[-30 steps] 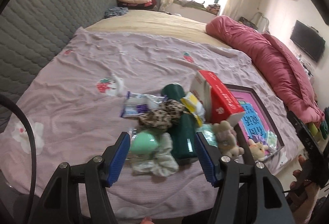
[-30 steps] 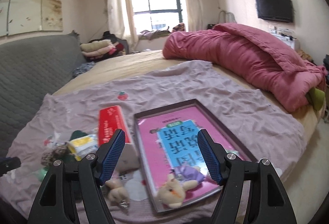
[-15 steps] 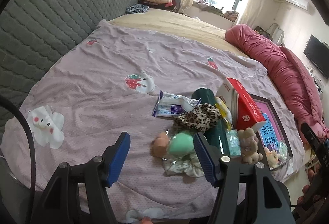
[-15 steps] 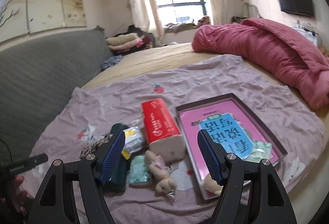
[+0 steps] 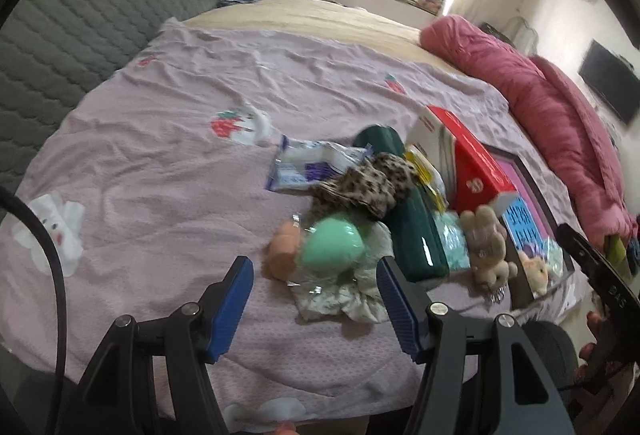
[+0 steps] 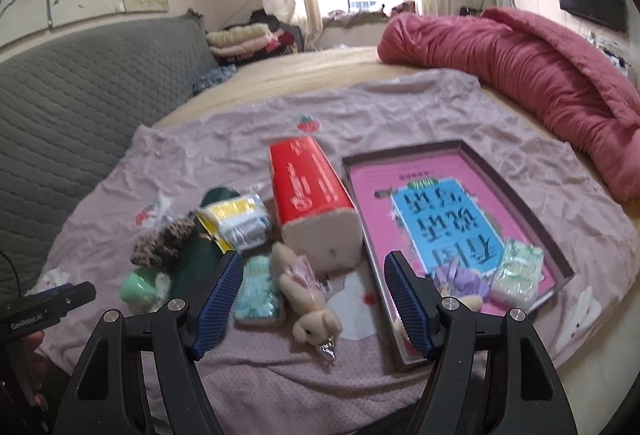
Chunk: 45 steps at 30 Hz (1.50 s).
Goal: Organize soft objects
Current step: 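Withdraw both open tools from the tray back toward the pile, then grasp the cream plush bunny with pink bow with the right tool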
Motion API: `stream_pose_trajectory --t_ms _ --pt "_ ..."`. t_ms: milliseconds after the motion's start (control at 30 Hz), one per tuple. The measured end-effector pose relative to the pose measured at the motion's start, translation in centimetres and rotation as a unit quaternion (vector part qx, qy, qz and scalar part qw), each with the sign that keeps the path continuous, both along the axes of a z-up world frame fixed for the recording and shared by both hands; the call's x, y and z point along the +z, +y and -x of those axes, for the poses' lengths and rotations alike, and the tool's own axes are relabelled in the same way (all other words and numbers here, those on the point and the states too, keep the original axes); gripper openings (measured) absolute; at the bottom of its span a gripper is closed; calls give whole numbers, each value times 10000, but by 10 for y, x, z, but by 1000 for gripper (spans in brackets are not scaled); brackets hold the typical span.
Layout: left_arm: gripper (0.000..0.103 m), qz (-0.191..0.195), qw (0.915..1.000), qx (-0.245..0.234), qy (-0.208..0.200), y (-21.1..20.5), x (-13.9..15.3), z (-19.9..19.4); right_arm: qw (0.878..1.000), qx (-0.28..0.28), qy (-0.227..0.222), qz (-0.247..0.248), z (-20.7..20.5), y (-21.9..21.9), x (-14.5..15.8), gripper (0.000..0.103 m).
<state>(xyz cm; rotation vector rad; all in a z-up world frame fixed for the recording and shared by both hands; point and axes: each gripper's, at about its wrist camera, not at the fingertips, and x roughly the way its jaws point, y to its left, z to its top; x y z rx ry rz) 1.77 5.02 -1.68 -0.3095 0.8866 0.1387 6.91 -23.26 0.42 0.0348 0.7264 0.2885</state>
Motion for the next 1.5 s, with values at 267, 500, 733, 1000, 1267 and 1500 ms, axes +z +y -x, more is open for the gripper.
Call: stream_pose_trajectory --t_ms 267,500,733,1000,1267,1500 --pt "64 113 9991 -394 145 -10 -18 -24 9995 -16 250 168 -11 1 -19 74" --pt "64 174 9986 -465 166 -8 -26 -42 9991 -58 328 255 -17 2 -26 74" --pt "62 222 9982 -453 316 0 -40 -55 9987 -80 397 321 -22 2 -33 74" --pt "53 207 9977 -576 307 -2 -47 -60 9939 105 970 508 -35 10 -60 74" --pt "49 540 9962 -639 224 5 -48 -59 9900 338 1068 858 -47 25 -79 74" --pt "47 803 9946 -623 203 10 -49 -58 9867 487 1224 949 -59 28 -99 65"
